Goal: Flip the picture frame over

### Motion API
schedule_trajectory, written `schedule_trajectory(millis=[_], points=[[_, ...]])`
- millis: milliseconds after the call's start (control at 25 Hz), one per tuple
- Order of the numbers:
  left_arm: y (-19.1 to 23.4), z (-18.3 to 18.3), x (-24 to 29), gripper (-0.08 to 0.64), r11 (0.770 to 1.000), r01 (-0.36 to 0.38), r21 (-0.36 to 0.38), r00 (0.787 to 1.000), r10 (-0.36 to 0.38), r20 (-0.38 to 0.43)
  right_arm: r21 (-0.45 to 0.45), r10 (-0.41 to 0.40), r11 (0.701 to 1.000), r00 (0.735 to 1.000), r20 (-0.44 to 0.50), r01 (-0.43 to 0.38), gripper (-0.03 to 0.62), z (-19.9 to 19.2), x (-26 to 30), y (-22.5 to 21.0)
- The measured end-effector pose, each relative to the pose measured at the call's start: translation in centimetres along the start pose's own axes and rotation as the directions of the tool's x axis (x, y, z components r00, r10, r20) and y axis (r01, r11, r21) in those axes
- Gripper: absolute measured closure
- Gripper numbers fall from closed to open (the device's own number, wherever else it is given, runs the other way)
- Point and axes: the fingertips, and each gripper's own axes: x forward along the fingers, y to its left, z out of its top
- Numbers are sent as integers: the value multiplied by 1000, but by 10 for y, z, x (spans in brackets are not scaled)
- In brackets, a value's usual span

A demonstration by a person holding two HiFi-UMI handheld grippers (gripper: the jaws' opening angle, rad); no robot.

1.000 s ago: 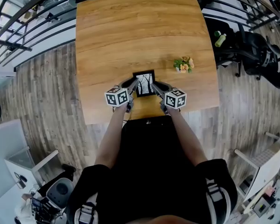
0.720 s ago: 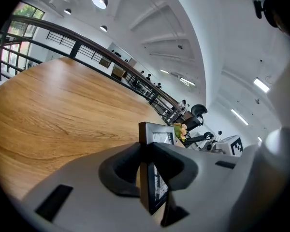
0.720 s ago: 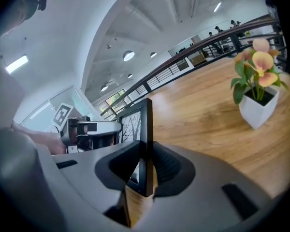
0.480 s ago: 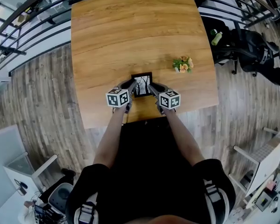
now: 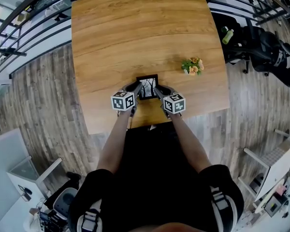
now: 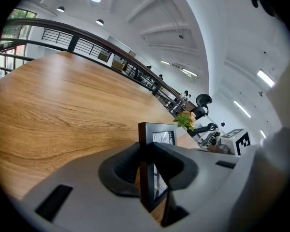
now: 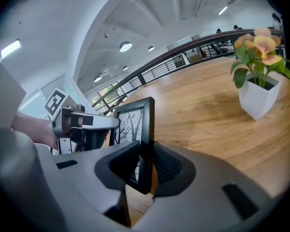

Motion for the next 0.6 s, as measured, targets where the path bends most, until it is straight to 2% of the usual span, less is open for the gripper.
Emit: schedule_trajectory(millis=[400,600], points=[[15,2,11,454,999,-39,-11,999,39,-6,-27,-48,998,999,-16,48,492,7,11,-6],[24,-1,14,453,999,-52,-11,998,52,-19,-75,-72,995,997,-36,70,492,8,18,-5]])
